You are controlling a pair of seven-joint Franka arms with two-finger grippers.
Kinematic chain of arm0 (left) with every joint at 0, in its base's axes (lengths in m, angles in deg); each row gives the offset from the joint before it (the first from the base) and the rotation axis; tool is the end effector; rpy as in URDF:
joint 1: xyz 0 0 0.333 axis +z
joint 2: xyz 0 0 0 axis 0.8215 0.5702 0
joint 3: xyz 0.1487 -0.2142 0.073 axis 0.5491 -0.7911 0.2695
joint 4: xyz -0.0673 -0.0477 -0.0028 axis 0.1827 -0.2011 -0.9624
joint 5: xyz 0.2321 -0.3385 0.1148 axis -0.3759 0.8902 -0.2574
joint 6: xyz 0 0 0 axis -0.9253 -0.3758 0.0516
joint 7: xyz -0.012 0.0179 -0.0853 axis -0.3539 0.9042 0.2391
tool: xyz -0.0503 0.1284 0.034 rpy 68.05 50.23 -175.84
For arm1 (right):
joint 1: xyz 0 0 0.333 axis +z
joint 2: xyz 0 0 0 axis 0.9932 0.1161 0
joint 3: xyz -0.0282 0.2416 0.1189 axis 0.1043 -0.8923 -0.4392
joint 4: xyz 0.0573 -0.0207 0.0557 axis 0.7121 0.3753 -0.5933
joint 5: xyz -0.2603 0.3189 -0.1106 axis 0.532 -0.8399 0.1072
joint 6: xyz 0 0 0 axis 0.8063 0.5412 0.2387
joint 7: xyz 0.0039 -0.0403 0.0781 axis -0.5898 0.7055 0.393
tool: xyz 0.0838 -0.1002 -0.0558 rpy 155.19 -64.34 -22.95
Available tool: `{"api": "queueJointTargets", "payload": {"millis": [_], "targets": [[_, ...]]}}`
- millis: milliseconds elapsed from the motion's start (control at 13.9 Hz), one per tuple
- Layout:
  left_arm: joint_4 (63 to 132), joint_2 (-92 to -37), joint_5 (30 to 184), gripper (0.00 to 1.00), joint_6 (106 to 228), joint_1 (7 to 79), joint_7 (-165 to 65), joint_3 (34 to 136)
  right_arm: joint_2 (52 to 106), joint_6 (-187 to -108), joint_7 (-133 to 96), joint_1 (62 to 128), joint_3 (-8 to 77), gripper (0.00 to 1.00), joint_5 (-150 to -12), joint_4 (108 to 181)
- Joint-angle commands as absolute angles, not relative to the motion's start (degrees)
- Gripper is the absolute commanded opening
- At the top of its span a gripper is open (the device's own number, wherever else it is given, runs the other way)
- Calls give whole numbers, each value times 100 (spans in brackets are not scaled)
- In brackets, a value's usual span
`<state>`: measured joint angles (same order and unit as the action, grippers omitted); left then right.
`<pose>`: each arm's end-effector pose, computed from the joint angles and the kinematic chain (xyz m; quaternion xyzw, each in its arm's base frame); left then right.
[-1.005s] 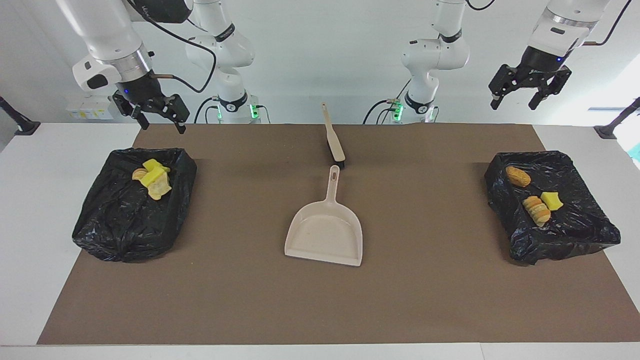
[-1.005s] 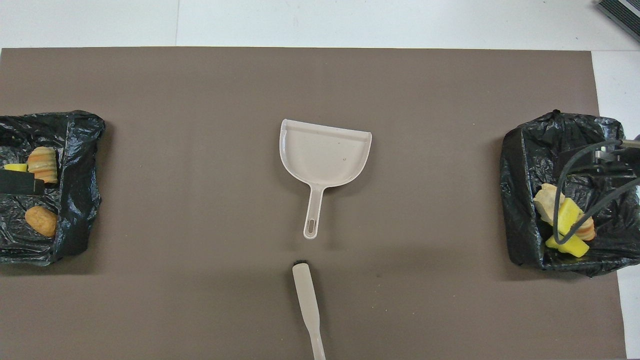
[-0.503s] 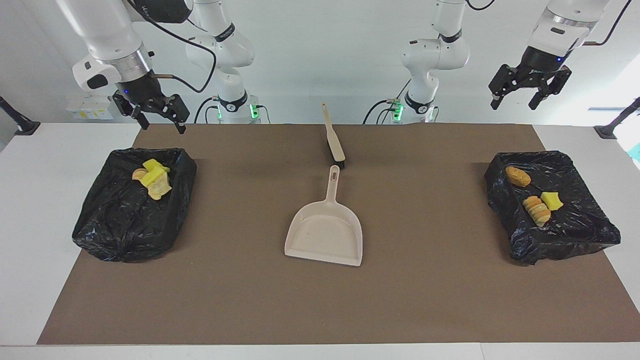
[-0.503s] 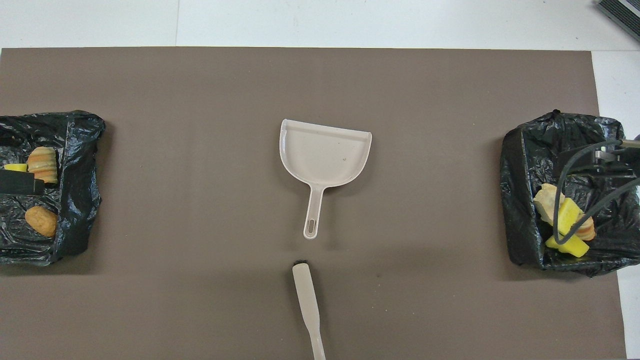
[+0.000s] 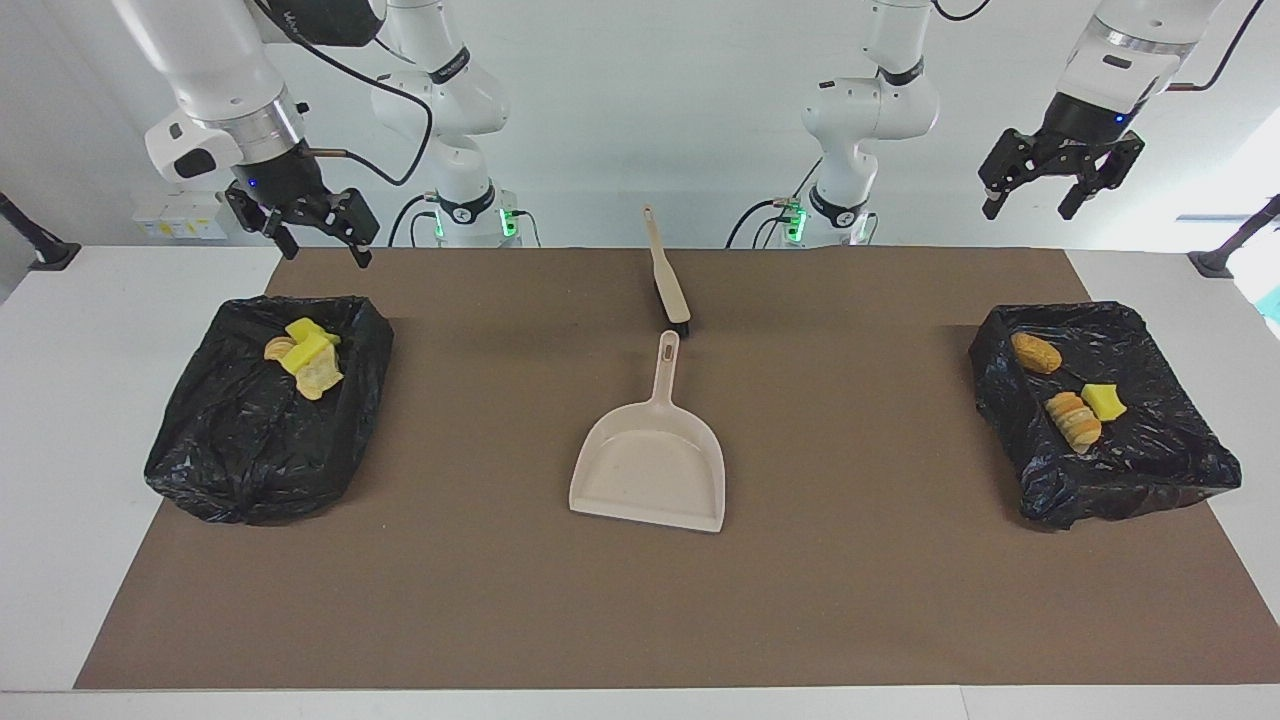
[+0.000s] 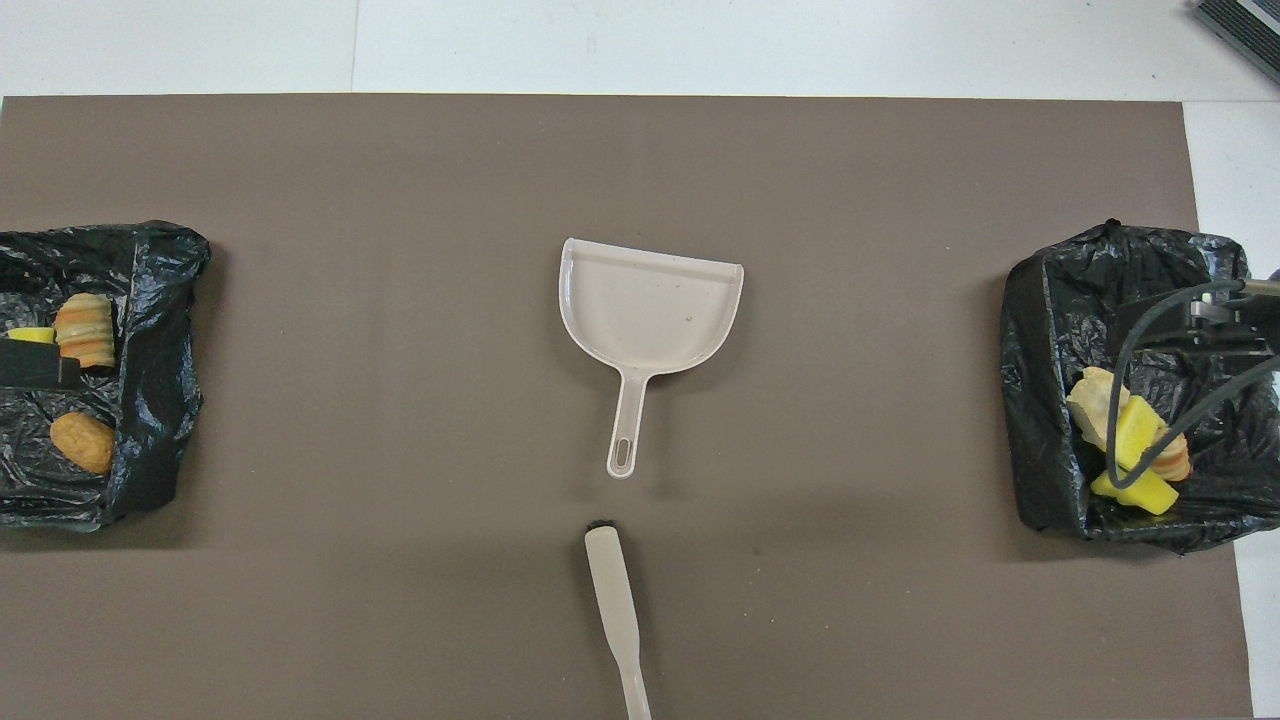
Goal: Sweep and dump trash in bin
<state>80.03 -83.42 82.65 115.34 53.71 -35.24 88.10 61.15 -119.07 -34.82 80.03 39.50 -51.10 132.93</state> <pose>0.5402 -0.0154 0.6147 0.9993 -0.0075 0.0356 0.0084 0.5730 -0.0130 0.5513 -0.9963 0.0858 0.0051 0.0039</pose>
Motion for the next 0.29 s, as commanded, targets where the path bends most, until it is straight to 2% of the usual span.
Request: {"api": "queueJointTargets", "payload": {"millis": [0, 215], "targets": [[7993, -8377, 8265, 100, 11483, 5910, -3515, 8349, 5999, -12030, -3584, 7991, 3949, 100, -5185, 13441], [8011, -8403, 8265, 100, 11431, 5849, -3541, 8314, 5999, -12030, -3584, 7990, 3949, 100, -5185, 13450]]}}
